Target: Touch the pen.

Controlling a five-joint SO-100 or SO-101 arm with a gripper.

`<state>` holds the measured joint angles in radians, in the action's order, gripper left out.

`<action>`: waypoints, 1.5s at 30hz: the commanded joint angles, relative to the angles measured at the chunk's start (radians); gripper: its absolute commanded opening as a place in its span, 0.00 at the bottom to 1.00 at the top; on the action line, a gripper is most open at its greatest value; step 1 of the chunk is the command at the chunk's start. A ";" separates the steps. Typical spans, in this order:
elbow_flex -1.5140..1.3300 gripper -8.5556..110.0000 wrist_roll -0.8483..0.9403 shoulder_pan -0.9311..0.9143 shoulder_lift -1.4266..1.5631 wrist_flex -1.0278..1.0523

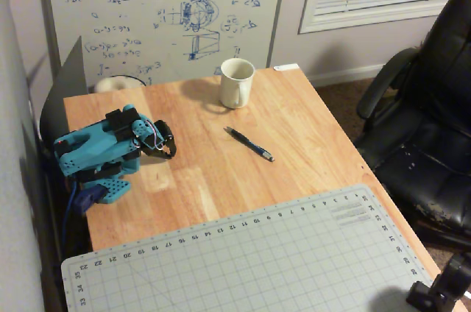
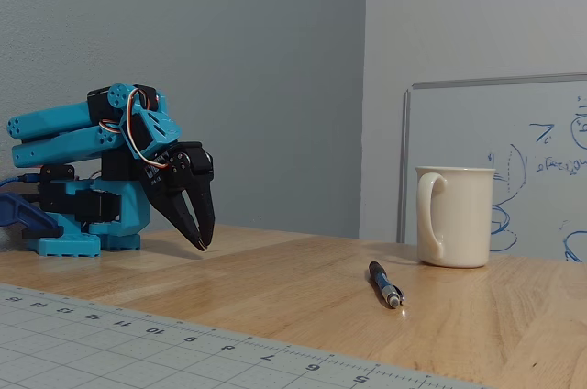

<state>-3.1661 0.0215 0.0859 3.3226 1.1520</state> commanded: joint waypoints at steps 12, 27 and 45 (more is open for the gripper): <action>0.449 0.08 0.003 0.002 -0.545 -0.310; 1.295 0.08 0.005 -0.011 -1.770 -0.675; 1.505 0.08 0.000 -0.015 -1.983 -0.557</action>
<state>-1.7457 0.0215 0.0844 1.3238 0.5752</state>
